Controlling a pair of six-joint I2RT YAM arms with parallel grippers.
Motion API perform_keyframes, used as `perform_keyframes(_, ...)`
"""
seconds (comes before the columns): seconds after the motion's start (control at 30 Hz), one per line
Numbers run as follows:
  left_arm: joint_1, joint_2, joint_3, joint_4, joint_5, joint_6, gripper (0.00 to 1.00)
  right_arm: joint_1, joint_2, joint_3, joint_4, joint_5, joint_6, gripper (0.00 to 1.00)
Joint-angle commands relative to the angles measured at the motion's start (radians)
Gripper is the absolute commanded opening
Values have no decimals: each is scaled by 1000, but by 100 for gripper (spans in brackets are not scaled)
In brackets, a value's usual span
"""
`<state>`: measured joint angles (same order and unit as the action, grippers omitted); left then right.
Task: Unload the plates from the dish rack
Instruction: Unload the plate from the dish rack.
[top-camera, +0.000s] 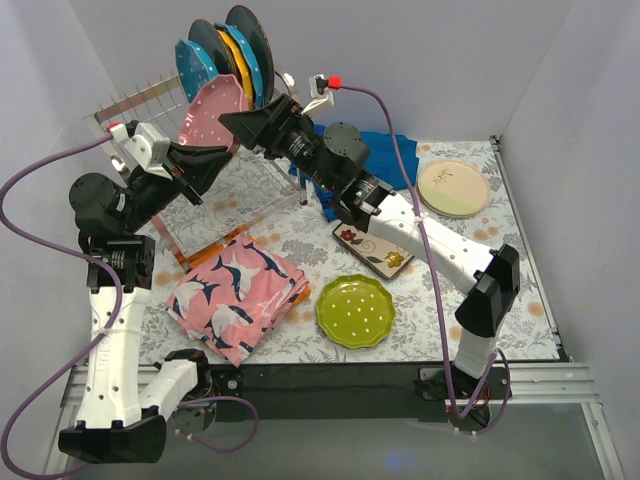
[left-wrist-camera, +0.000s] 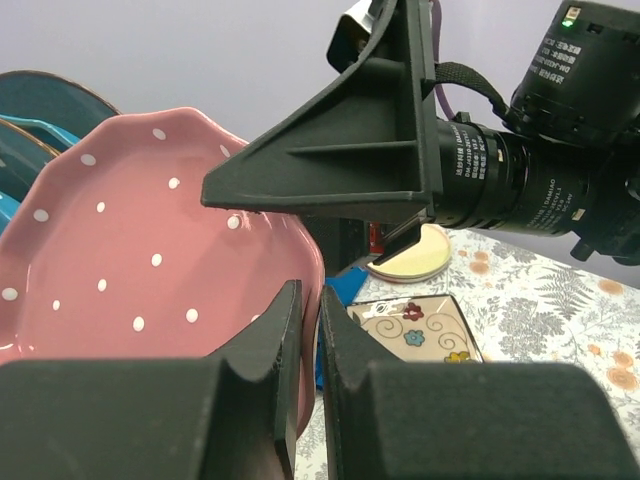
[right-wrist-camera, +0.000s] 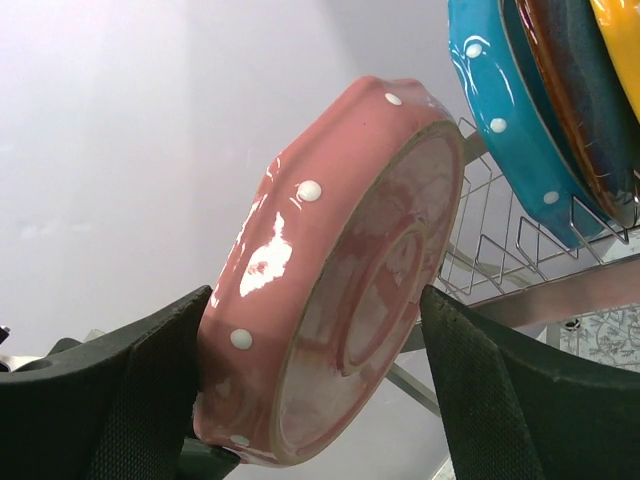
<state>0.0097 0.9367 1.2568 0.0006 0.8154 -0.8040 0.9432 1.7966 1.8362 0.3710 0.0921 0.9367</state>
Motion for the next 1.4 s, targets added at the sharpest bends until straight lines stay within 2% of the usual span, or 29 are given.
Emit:
perform_keyframes(0.0,13,-12,-22,-63,-51,3,0,5,-19,-18,-20,35,-13,84)
perform_keyframes(0.2,13,-22,-43,-74,-45,11,0,6,-74,-138,-34,70,-1,75)
perform_keyframes(0.27,13,-21,-46,-85,-32,8,0,6,-83,-163,-32,64,-4,65)
perform_keyframes(0.53,13,-33,-89,-132,19,8,0,6,-163,-327,101,15,45,43)
perform_keyframes(0.6,13,-33,-97,-148,36,8,0,6,-206,-409,140,29,68,34)
perform_keyframes(0.7,13,-45,-120,-165,53,14,0,6,-255,-509,206,53,96,12)
perform_keyframes(0.73,13,-50,-125,-166,62,20,0,5,-267,-529,235,58,102,2)
perform_keyframes(0.83,15,-70,-142,-175,85,17,0,5,-316,-615,293,74,102,1)
perform_keyframes(0.97,13,-78,-145,-174,135,-7,22,-7,-381,-742,379,63,132,1)
perform_keyframes(1.03,13,-79,-140,-174,154,-15,26,-18,-436,-832,425,52,155,1)
perform_keyframes(1.07,13,-81,-140,-165,159,-33,31,-23,-456,-862,427,54,166,1)
perform_keyframes(1.17,13,-88,-148,-105,182,-84,36,-43,-540,-995,427,44,201,1)
perform_keyframes(1.2,15,-90,-157,-71,204,-153,58,-47,-584,-1027,427,31,201,1)
perform_keyframes(1.27,13,-92,-204,48,220,-236,64,-73,-627,-1126,427,6,208,1)
perform_keyframes(1.3,9,-91,-227,86,229,-312,65,-86,-670,-1158,425,-30,212,1)
perform_keyframes(1.37,4,-79,-281,151,213,-359,66,-148,-715,-1257,425,-81,220,1)
